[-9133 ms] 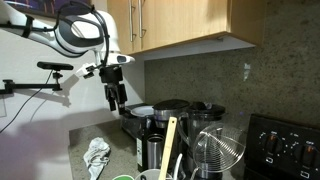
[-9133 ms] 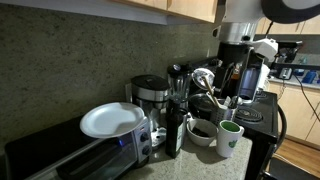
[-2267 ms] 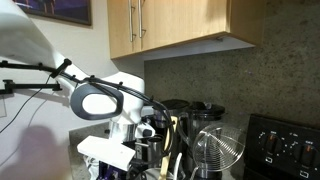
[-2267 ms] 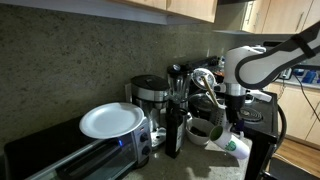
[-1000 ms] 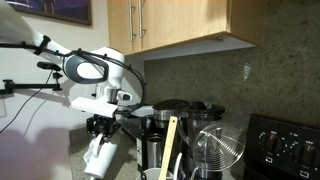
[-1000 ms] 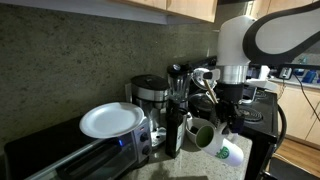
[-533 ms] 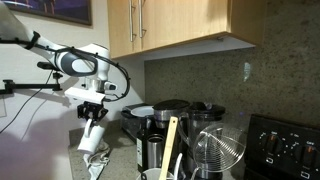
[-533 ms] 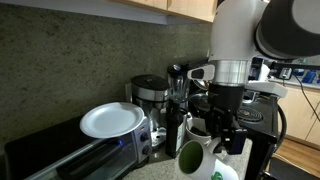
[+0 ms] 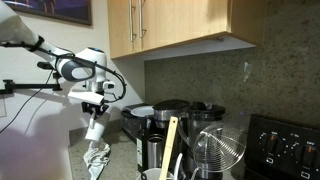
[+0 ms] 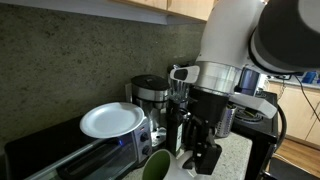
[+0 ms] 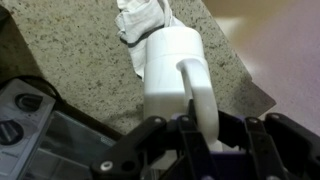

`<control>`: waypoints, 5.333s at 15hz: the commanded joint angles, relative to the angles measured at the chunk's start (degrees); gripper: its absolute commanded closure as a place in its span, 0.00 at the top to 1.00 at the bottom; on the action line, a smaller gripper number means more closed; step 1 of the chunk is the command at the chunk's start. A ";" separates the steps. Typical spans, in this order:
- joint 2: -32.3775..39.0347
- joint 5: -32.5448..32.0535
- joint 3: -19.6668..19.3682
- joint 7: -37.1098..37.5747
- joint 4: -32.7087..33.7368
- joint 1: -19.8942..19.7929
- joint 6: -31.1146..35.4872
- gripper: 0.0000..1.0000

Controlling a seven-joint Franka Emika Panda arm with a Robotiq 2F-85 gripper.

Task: Move the mug to the left side of the counter

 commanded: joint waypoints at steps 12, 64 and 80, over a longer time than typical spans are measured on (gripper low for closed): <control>11.30 21.59 7.70 -1.17 1.46 5.22 26.44 0.04; 29.46 21.61 57.00 2.56 -1.56 -40.25 66.21 0.02; 27.81 21.78 75.81 1.00 -13.86 -65.70 64.70 0.02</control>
